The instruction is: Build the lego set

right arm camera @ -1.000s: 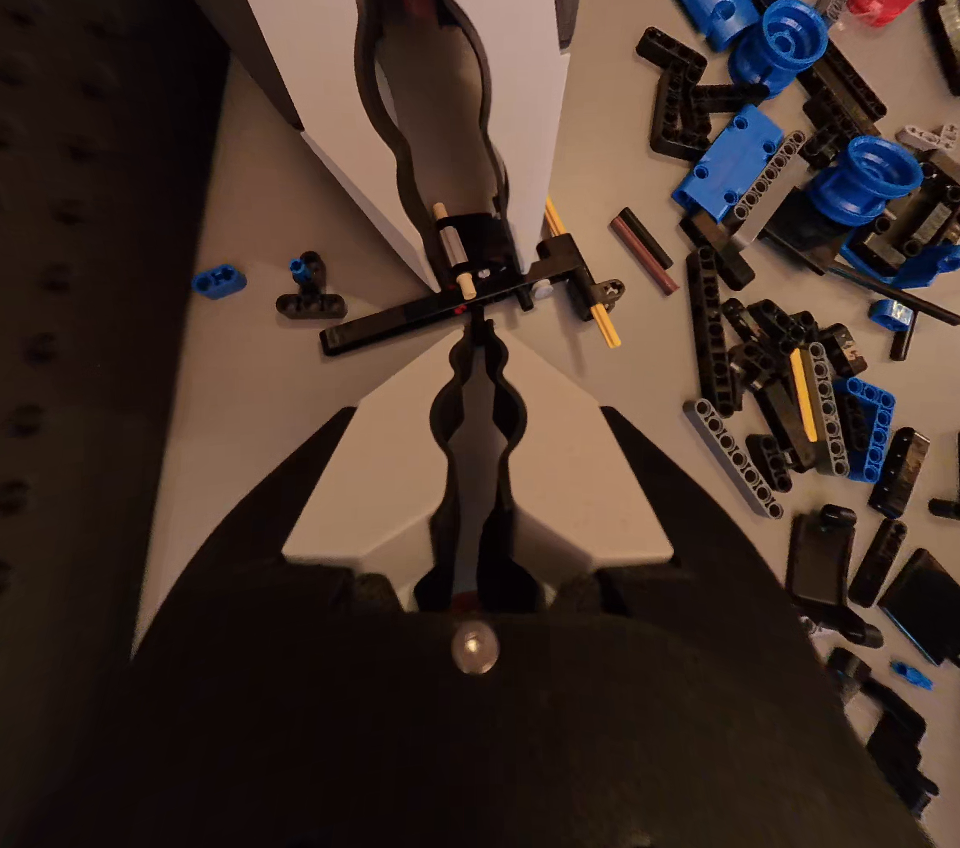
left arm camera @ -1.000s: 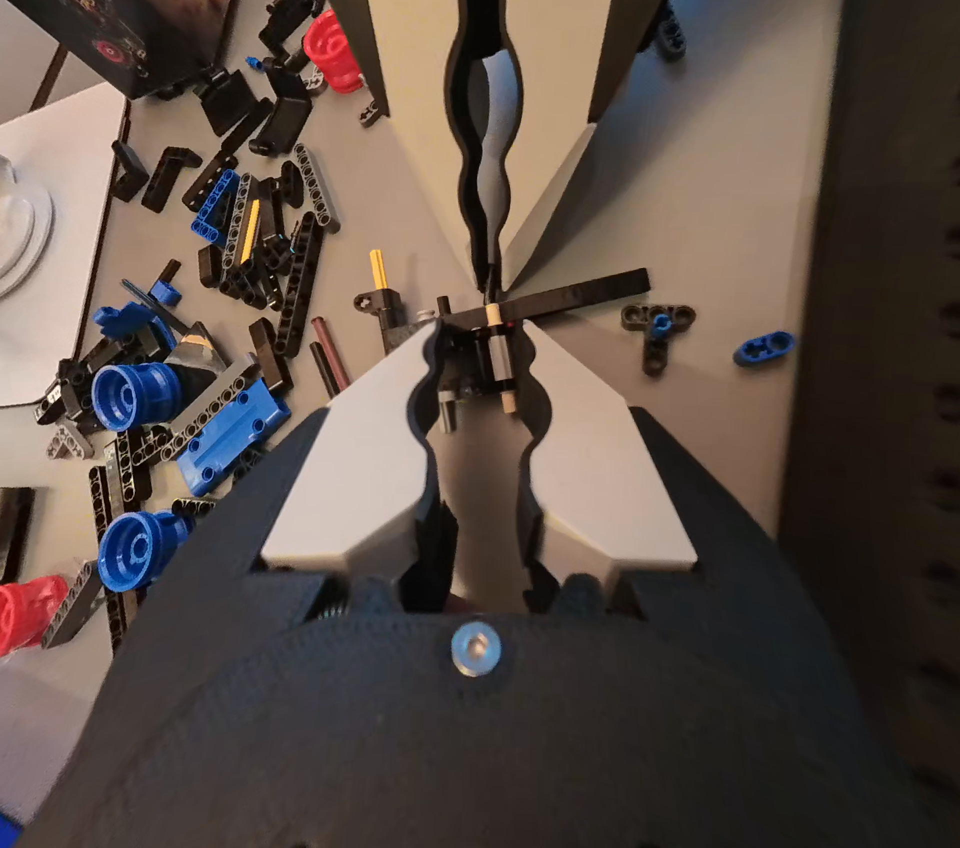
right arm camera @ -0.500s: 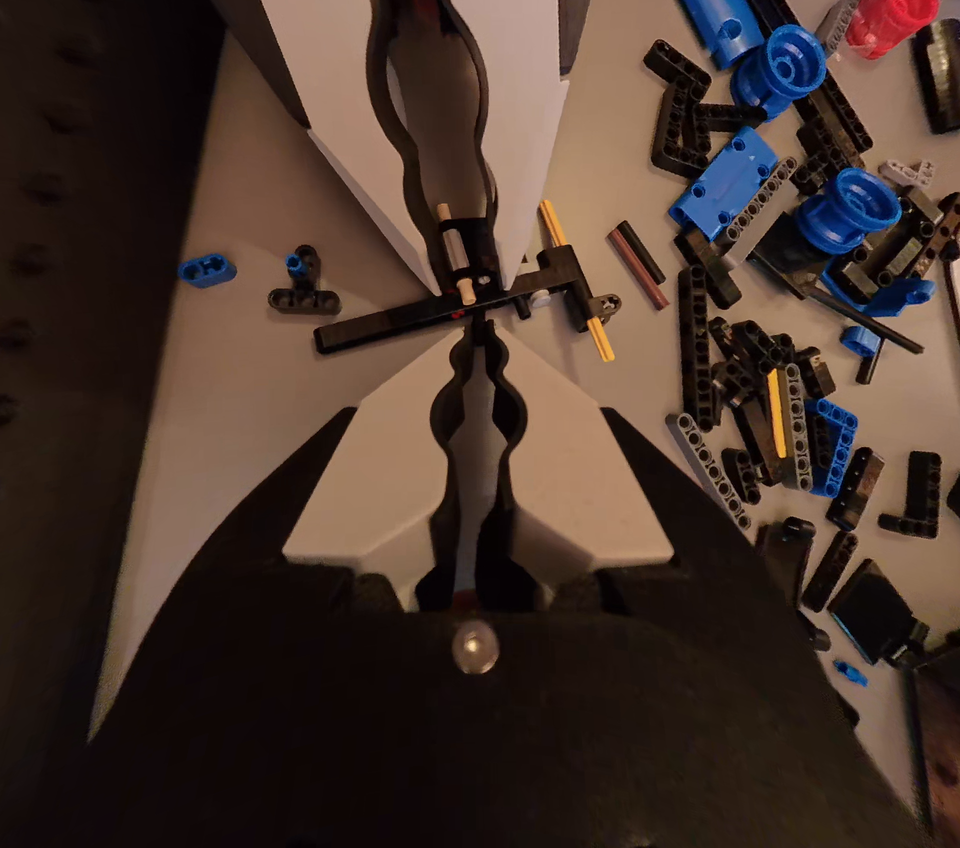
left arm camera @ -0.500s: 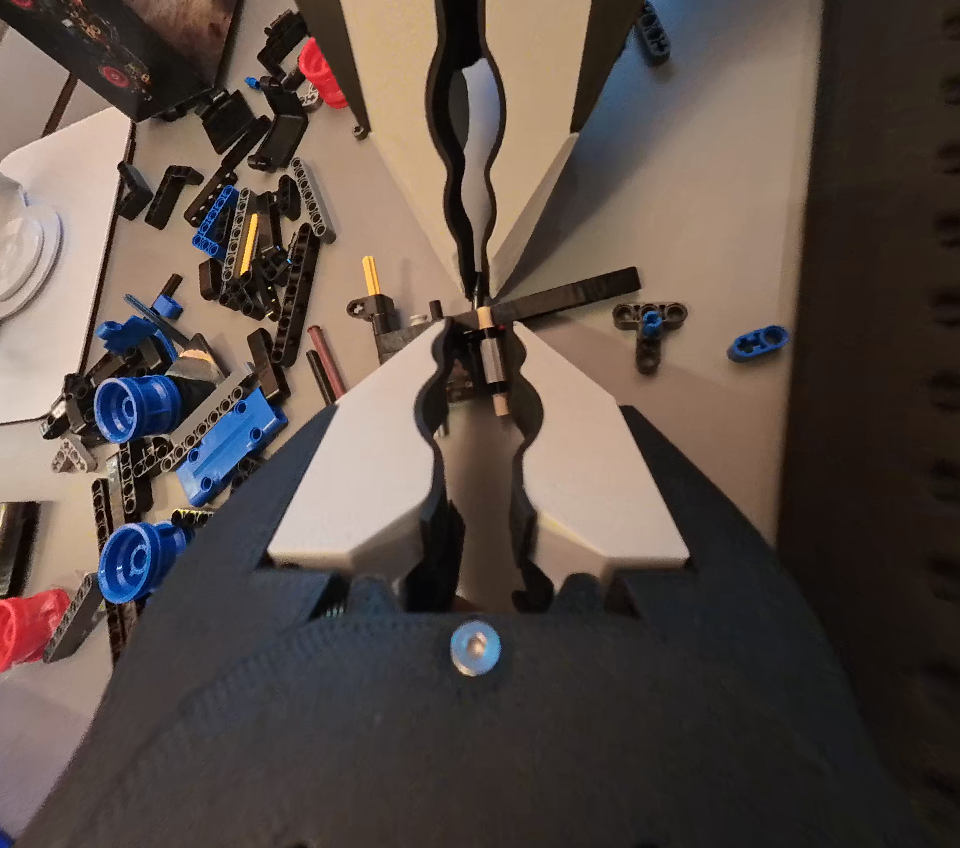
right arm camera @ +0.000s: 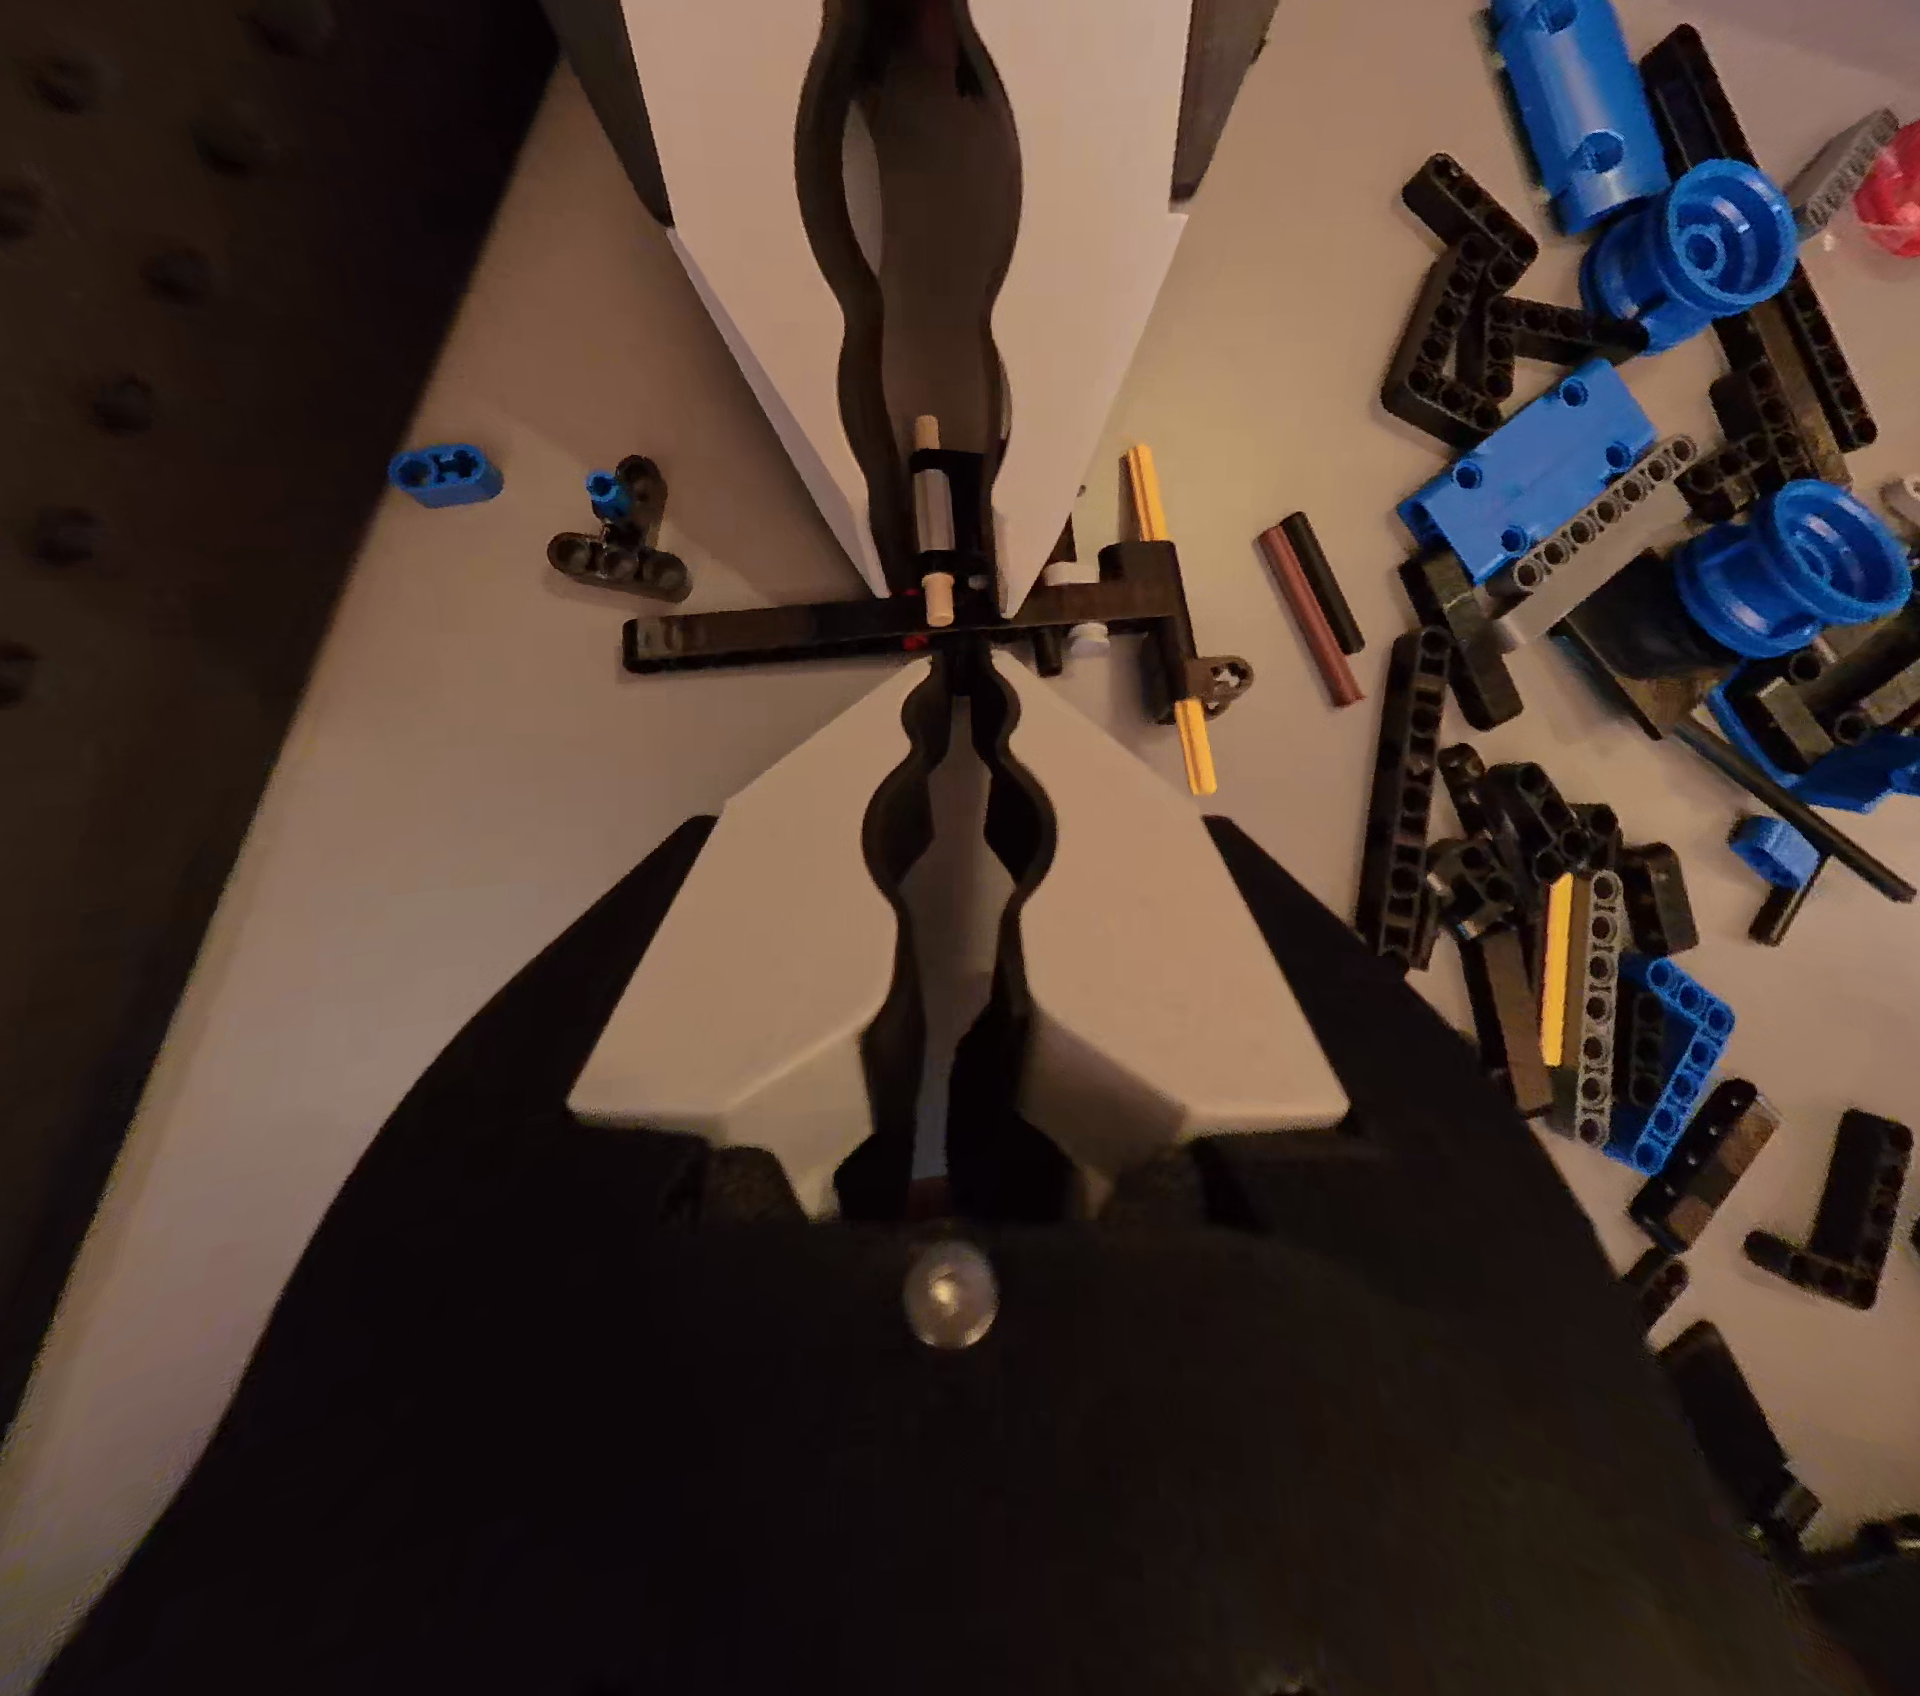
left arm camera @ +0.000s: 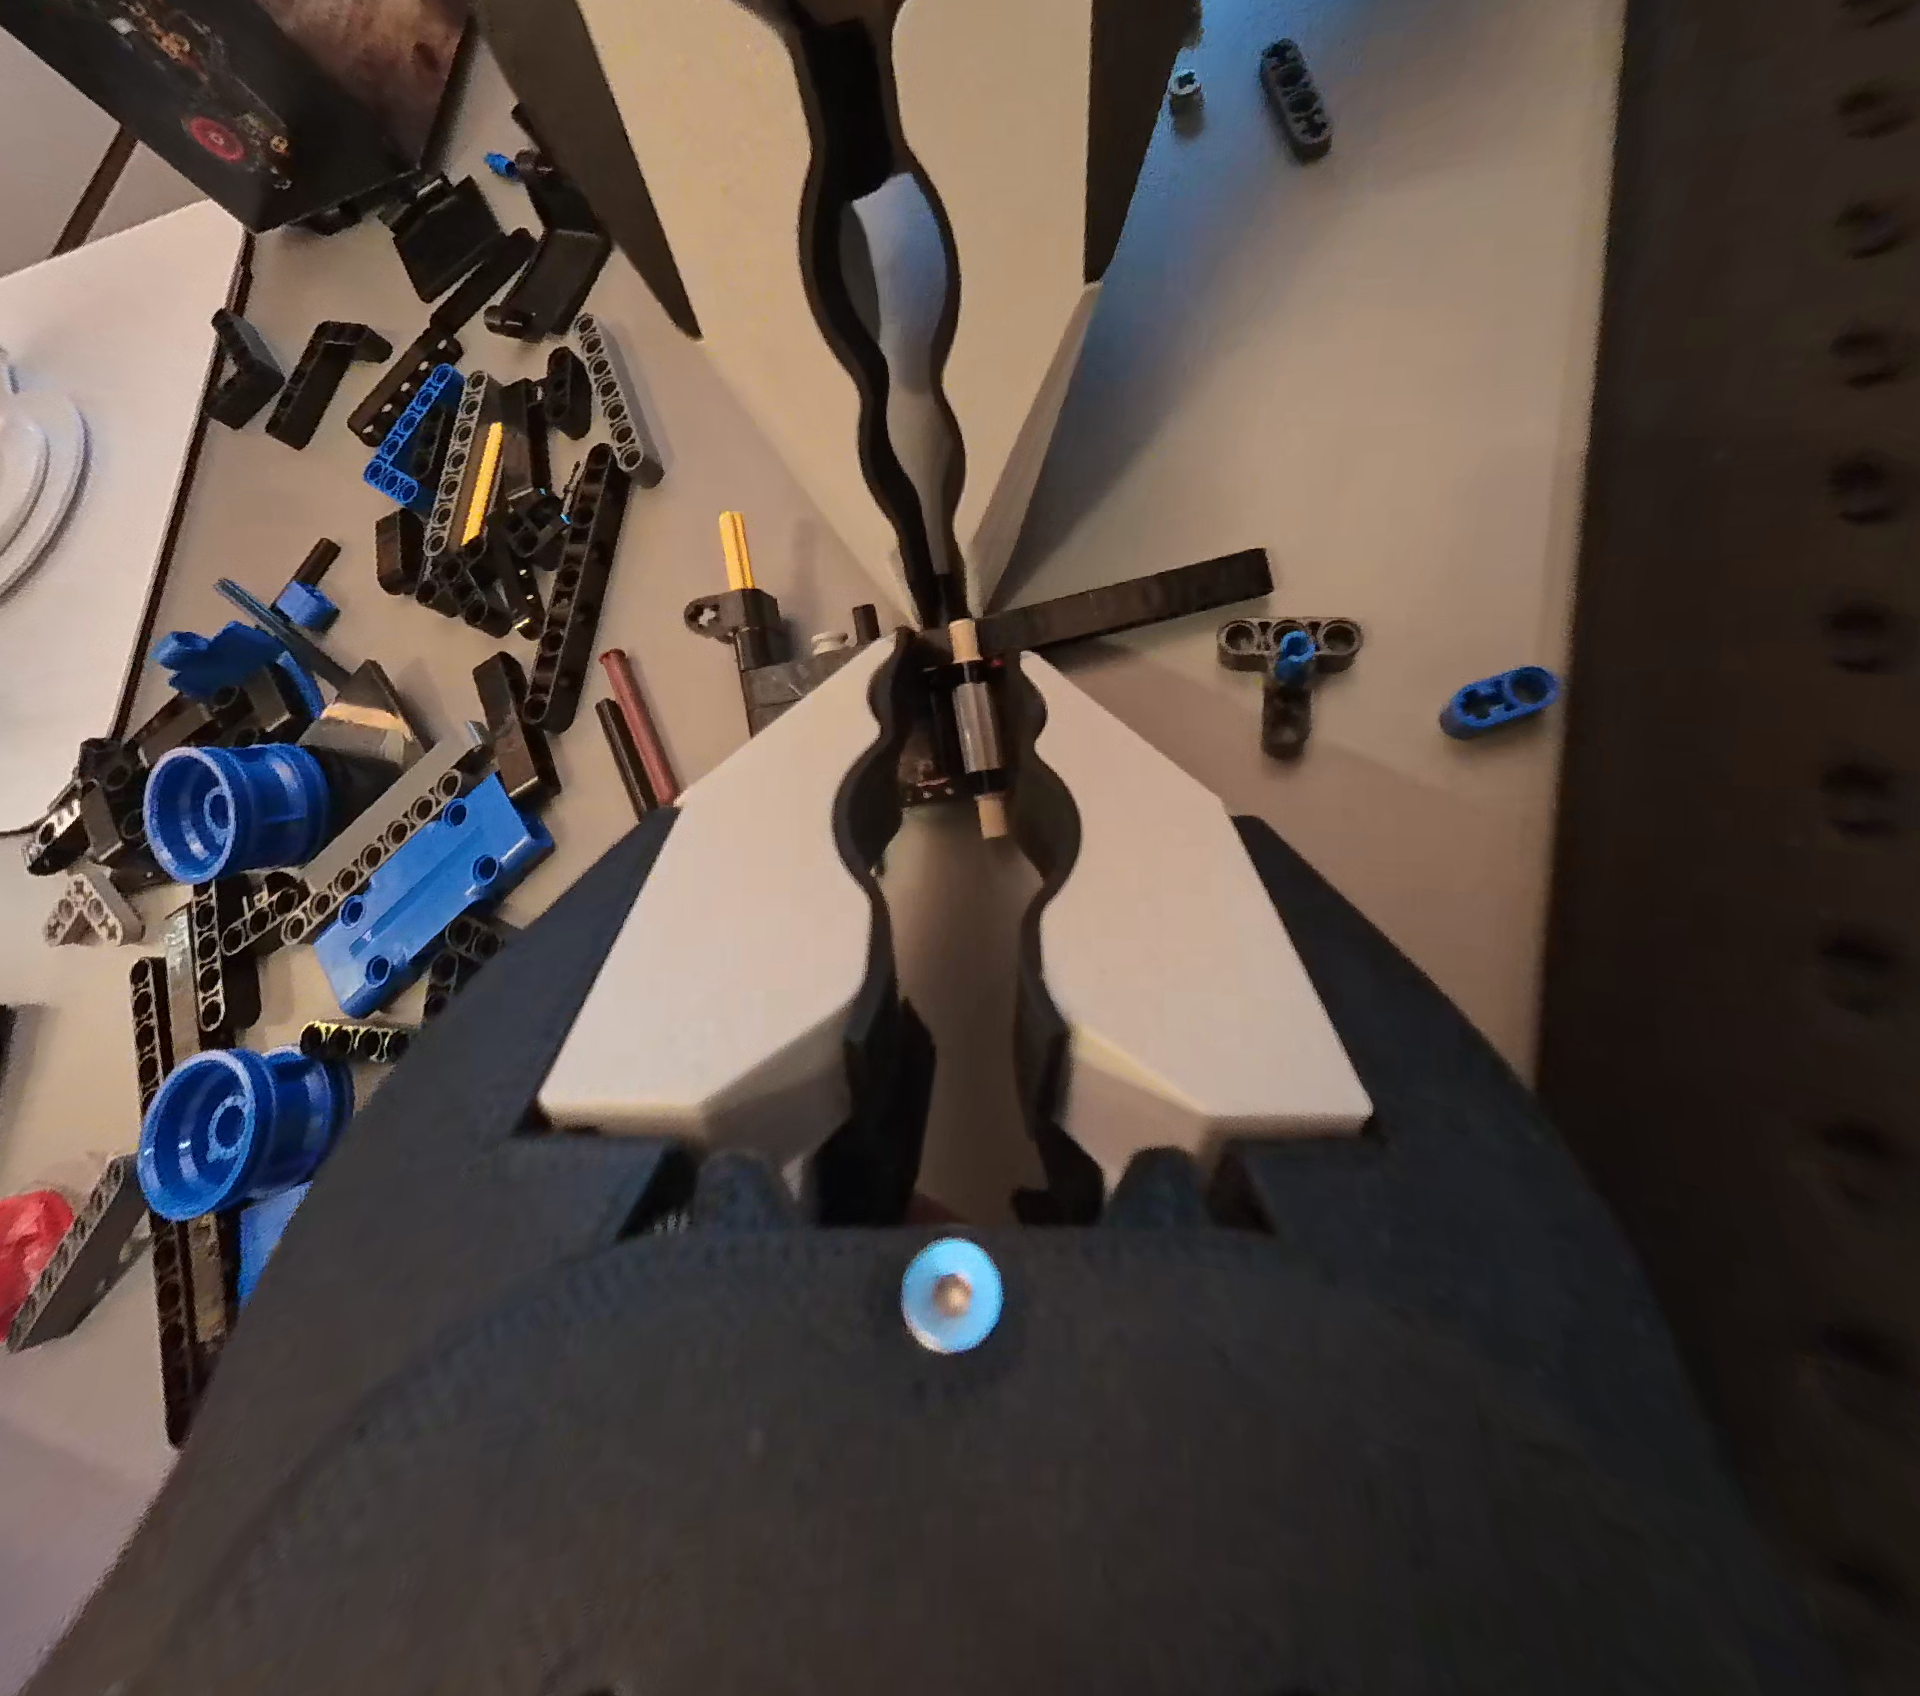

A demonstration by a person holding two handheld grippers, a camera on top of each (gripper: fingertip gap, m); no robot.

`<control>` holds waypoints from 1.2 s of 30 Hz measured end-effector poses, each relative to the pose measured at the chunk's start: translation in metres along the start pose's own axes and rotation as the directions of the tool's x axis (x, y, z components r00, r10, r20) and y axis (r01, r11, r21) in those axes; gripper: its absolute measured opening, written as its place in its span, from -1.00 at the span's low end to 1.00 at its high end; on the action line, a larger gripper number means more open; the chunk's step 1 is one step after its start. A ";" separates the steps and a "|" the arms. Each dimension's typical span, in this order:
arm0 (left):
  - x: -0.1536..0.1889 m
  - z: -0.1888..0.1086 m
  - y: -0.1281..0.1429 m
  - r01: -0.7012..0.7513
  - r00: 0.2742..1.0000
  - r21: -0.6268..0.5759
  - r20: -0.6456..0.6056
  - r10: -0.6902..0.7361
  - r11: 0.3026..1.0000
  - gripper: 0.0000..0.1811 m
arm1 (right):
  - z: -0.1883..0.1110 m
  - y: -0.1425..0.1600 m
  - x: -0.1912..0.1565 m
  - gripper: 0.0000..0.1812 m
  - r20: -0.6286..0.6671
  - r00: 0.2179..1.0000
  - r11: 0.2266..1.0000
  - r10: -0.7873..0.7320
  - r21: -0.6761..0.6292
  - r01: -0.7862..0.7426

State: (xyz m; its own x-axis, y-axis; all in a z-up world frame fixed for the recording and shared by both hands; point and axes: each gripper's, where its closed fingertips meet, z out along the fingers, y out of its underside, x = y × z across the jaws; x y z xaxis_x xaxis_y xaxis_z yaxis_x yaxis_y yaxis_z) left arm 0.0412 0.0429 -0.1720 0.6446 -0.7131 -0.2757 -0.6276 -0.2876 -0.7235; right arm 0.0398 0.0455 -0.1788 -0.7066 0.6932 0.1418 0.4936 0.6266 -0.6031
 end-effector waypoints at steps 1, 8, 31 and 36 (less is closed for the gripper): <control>0.000 0.000 0.000 0.000 1.000 0.001 -0.001 0.000 1.000 -0.84 | 0.000 0.000 0.000 -0.98 0.005 1.000 1.000 -0.010 -0.012 0.010; -0.001 0.002 -0.003 0.012 1.000 0.012 -0.001 -0.012 1.000 -0.89 | -0.002 0.003 0.002 -0.96 -0.017 0.999 0.999 0.035 -0.024 -0.035; -0.003 -0.006 -0.011 0.049 0.999 0.067 -0.009 -0.048 0.997 -0.70 | -0.023 0.016 0.013 -0.77 -0.089 0.988 0.989 0.130 -0.055 -0.135; -0.012 -0.010 -0.006 0.071 0.997 0.047 0.010 -0.072 0.996 -0.61 | -0.035 0.007 0.002 -0.76 -0.118 0.965 0.971 0.235 -0.015 -0.238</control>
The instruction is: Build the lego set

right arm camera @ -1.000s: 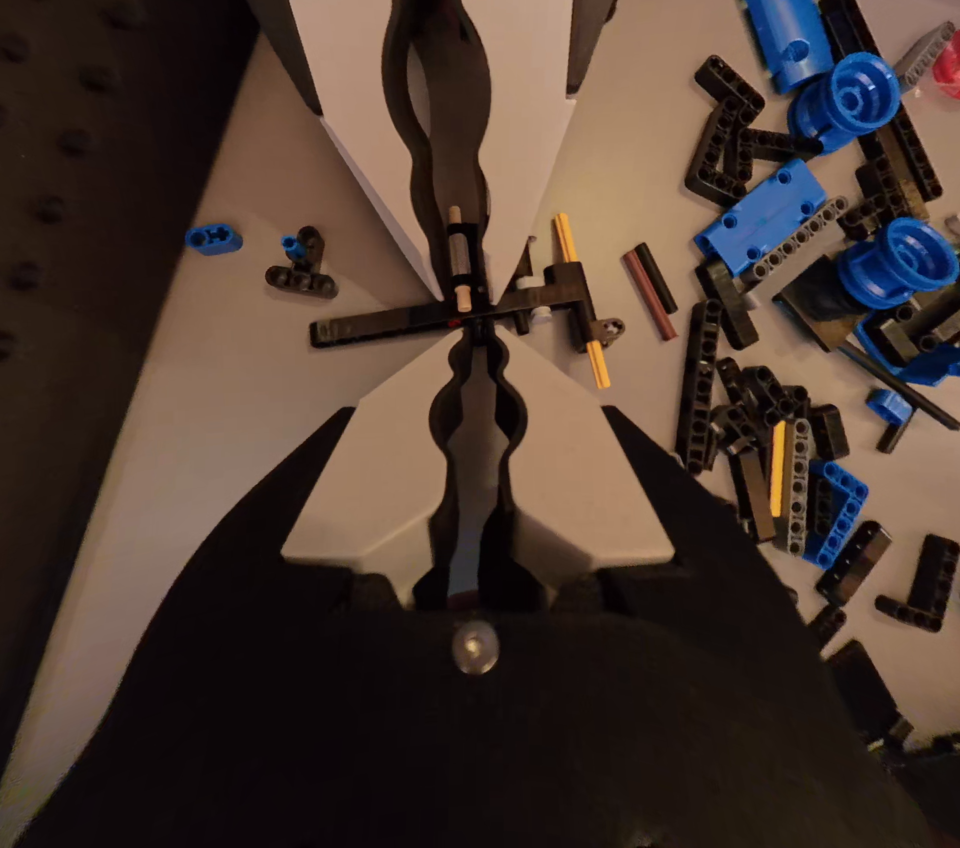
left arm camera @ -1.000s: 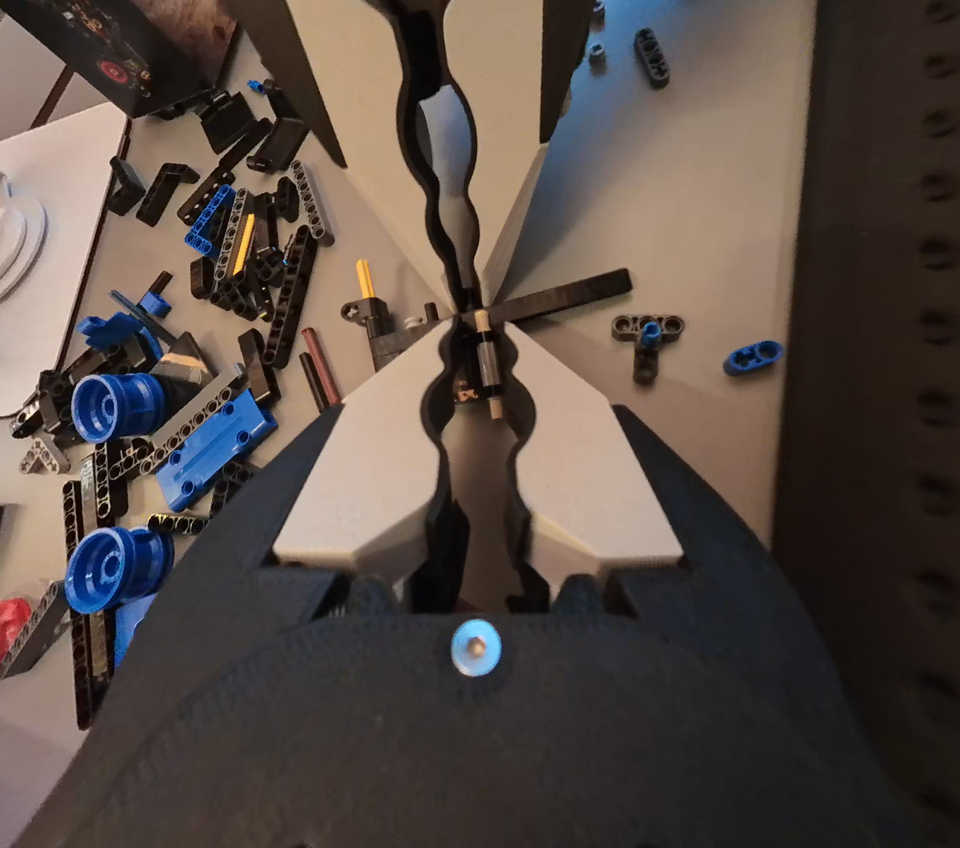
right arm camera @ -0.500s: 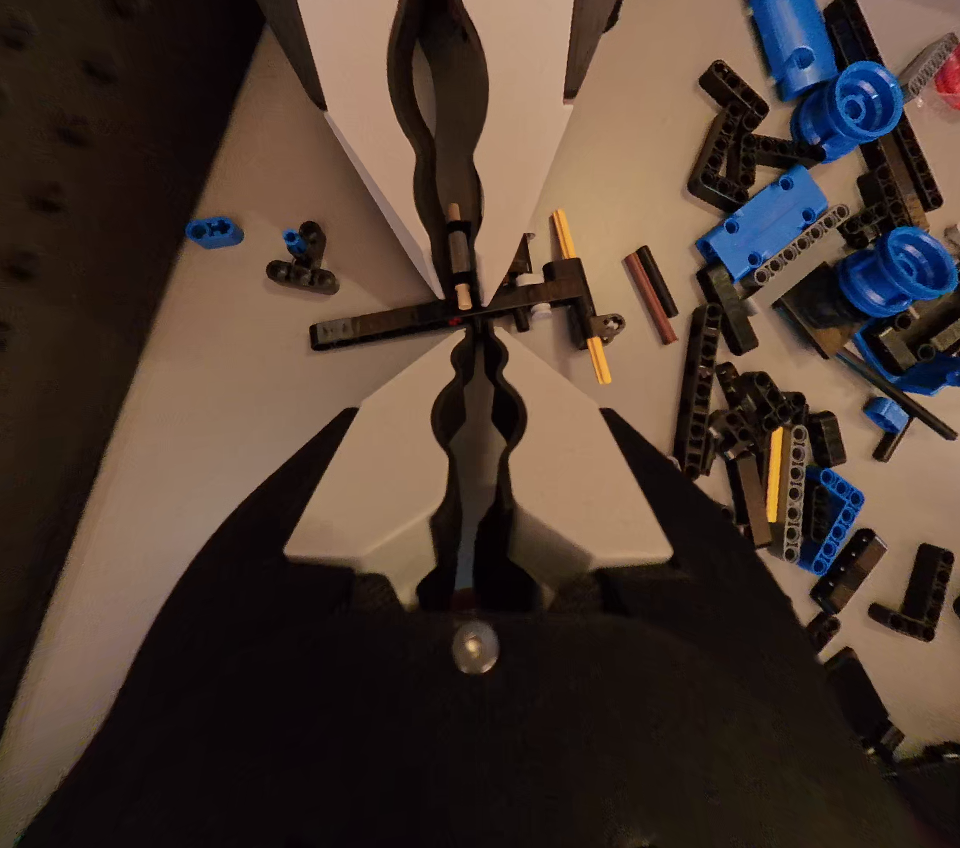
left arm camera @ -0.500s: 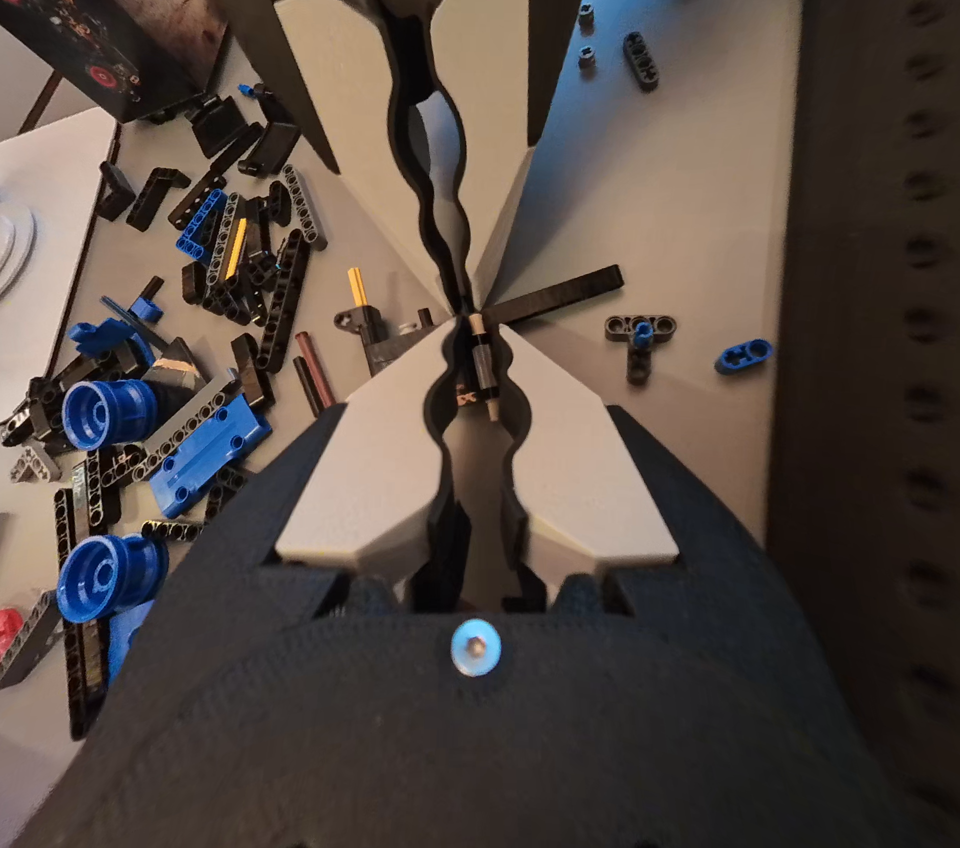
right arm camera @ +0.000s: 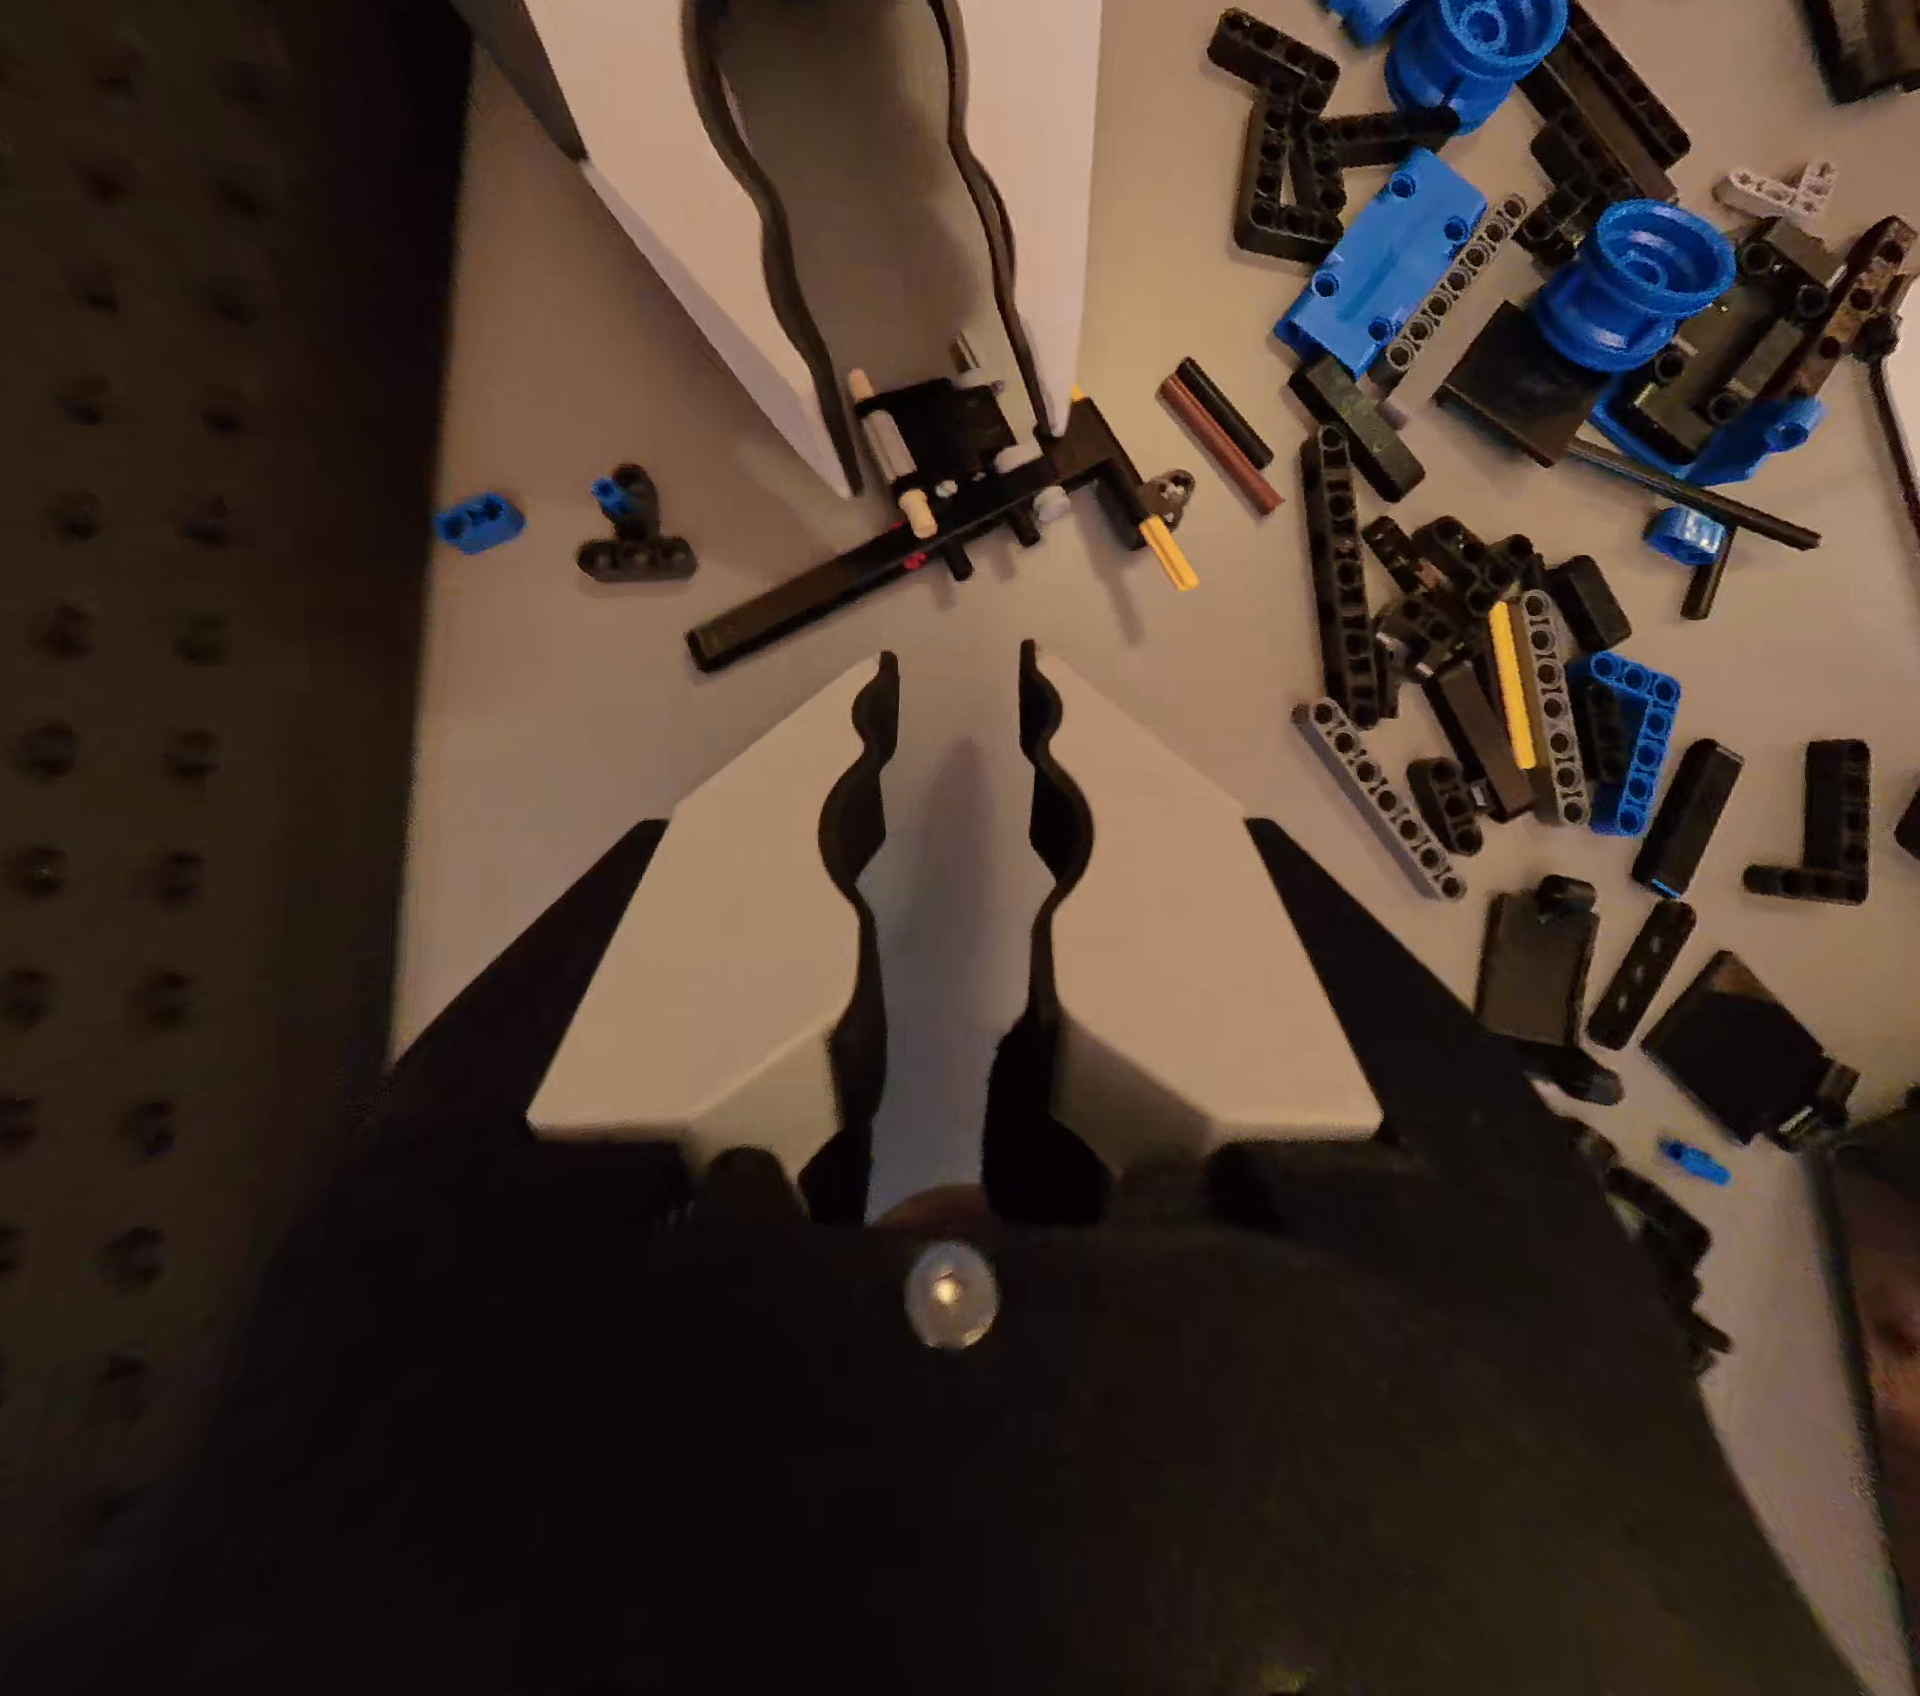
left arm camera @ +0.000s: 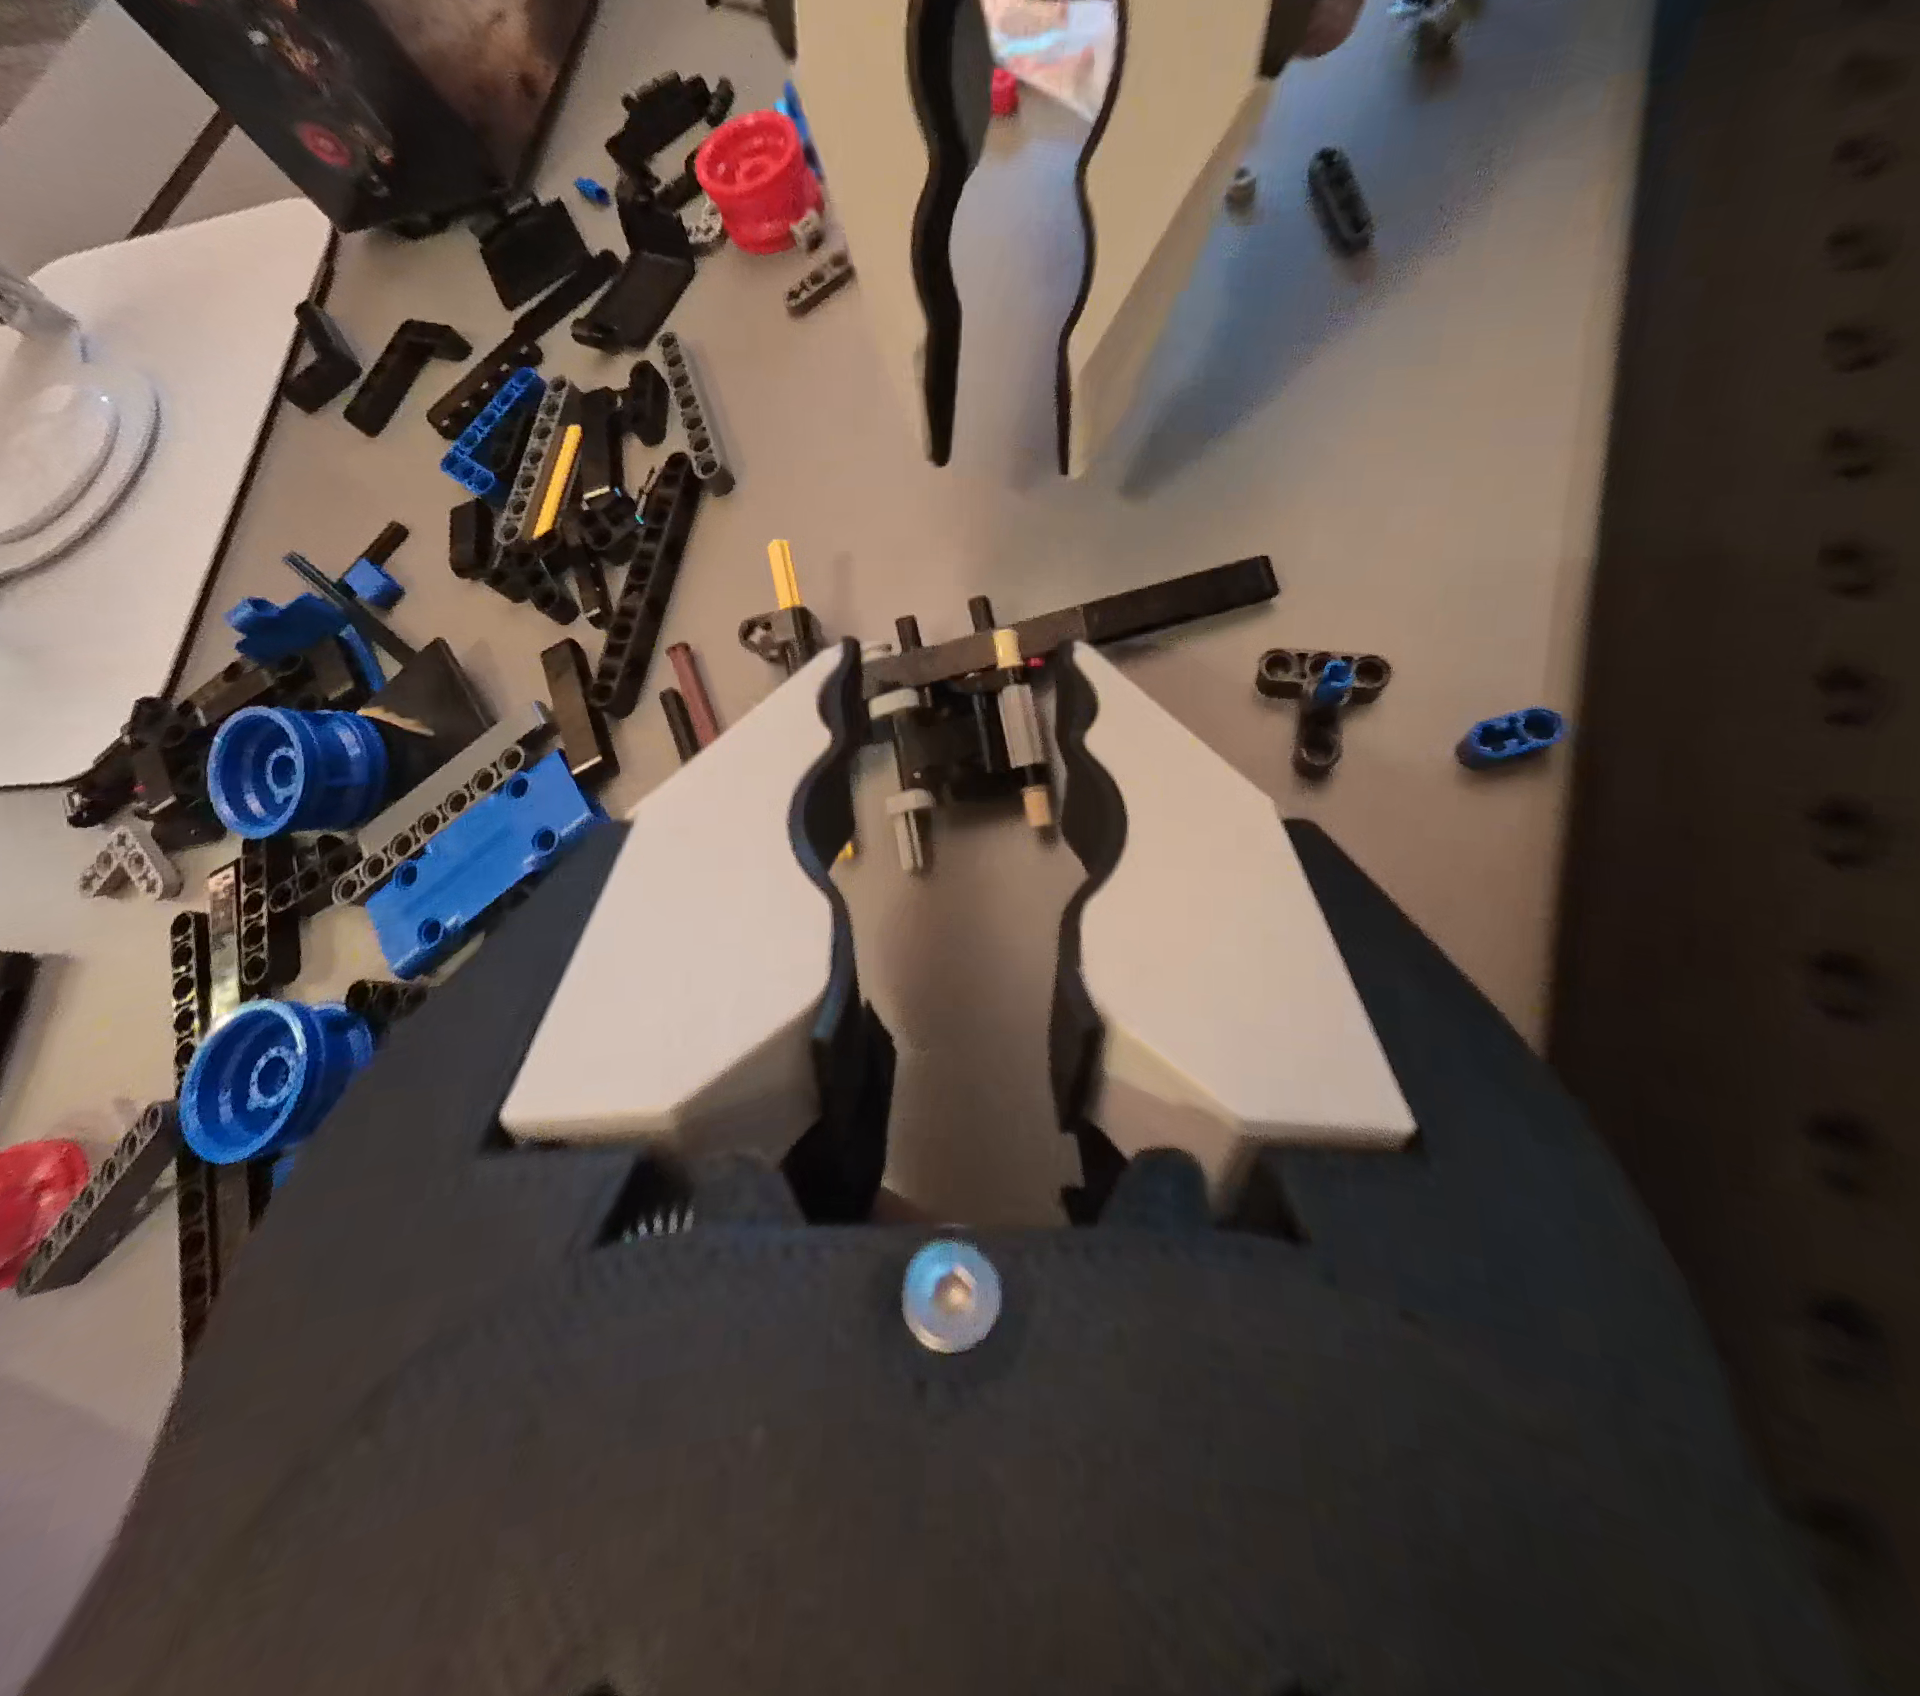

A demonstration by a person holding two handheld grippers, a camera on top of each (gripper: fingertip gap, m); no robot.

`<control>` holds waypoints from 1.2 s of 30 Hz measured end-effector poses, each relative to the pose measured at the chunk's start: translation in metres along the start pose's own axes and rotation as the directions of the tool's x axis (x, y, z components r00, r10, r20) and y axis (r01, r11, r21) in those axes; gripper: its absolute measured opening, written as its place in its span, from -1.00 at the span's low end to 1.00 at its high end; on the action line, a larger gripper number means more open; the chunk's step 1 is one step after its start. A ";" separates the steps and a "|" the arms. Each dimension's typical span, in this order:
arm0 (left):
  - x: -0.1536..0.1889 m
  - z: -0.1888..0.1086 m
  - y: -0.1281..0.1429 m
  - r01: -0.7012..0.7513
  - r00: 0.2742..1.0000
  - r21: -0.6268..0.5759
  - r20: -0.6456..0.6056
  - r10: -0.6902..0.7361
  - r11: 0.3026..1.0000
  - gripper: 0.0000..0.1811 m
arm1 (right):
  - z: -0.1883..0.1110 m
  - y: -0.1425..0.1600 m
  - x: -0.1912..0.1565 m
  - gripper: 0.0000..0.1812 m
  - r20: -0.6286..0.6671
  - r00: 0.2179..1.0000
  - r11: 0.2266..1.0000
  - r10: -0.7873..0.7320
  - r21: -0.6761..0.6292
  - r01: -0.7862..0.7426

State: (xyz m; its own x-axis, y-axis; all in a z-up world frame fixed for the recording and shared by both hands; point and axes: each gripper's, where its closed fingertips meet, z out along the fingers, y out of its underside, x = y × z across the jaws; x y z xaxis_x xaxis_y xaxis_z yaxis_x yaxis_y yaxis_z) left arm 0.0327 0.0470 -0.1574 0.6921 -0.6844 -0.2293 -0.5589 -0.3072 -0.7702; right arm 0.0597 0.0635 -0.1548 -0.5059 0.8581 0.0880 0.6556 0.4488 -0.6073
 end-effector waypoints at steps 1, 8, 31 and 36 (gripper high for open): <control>0.000 0.001 0.002 -0.002 1.000 -0.009 -0.001 0.002 1.000 -0.60 | 0.000 -0.004 -0.004 -0.77 0.000 1.000 1.000 0.020 0.012 -0.020; -0.005 0.005 0.012 0.047 0.999 -0.070 -0.005 -0.048 0.996 -0.48 | 0.015 -0.015 -0.024 -0.68 -0.004 0.991 0.991 0.134 -0.003 -0.134; -0.020 -0.014 -0.002 0.162 0.987 0.061 0.006 -0.163 0.985 -0.80 | 0.017 0.008 -0.001 -0.93 -0.120 0.991 0.998 0.058 0.001 -0.058; -0.023 -0.017 -0.001 0.190 0.982 0.069 -0.001 -0.191 0.979 -0.76 | 0.016 0.011 -0.002 -0.93 -0.093 0.992 0.996 0.083 0.024 -0.081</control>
